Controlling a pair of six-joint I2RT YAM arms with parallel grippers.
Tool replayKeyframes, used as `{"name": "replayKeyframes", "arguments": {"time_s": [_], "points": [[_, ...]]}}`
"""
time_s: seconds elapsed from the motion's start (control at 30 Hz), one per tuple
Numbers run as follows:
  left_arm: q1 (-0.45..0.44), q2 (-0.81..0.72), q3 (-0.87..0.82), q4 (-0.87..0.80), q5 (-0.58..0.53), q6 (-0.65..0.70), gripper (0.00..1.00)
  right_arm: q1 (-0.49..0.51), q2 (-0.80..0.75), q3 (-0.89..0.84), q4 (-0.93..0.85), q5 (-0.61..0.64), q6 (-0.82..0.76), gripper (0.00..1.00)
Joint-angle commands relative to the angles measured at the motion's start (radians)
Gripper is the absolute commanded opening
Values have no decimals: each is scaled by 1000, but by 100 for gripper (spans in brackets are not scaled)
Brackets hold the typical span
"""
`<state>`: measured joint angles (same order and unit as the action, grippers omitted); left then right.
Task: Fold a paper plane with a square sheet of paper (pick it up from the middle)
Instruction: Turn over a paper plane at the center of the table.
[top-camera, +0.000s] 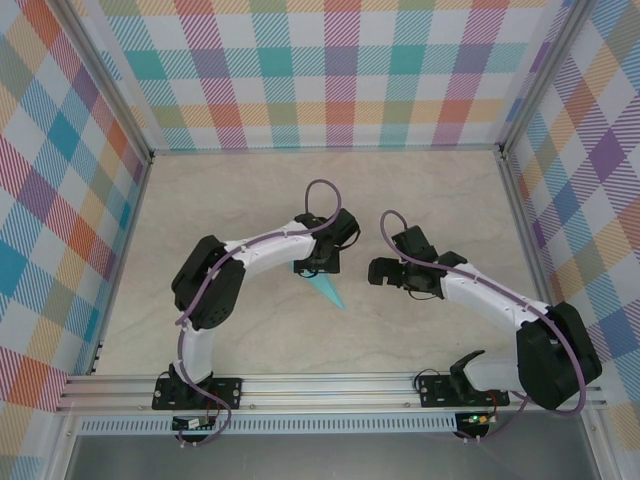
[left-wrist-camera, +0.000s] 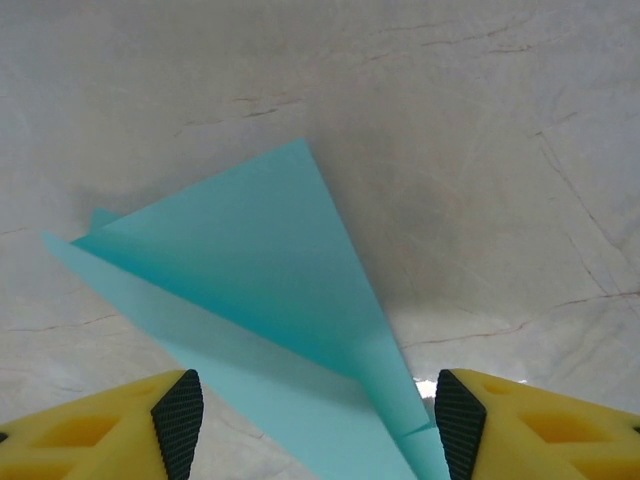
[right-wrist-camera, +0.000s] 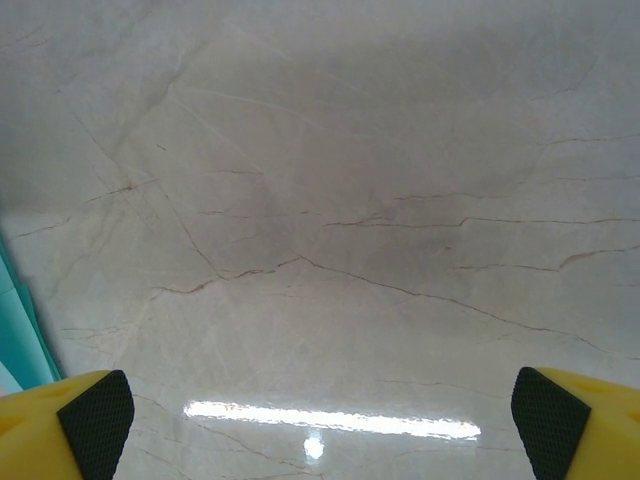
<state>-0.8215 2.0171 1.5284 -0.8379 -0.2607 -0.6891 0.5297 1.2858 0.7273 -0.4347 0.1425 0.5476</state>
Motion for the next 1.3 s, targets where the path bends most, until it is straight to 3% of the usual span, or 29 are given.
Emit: {"name": "replayKeyframes", "arguments": {"time_s": [0.0, 0.8, 1.07, 1.27], "points": [[-9, 35, 56, -92, -43, -12, 64, -6, -16, -9, -33, 37, 23, 100], [-28, -129, -147, 20, -17, -132, 31, -7, 29, 9, -53, 52, 28, 100], [-27, -141, -175, 41, -26, -154, 9, -7, 37, 11, -55, 60, 30, 100], [-26, -248, -177, 44, -73, -112, 1, -7, 9, 4, -53, 77, 37, 100]]}}
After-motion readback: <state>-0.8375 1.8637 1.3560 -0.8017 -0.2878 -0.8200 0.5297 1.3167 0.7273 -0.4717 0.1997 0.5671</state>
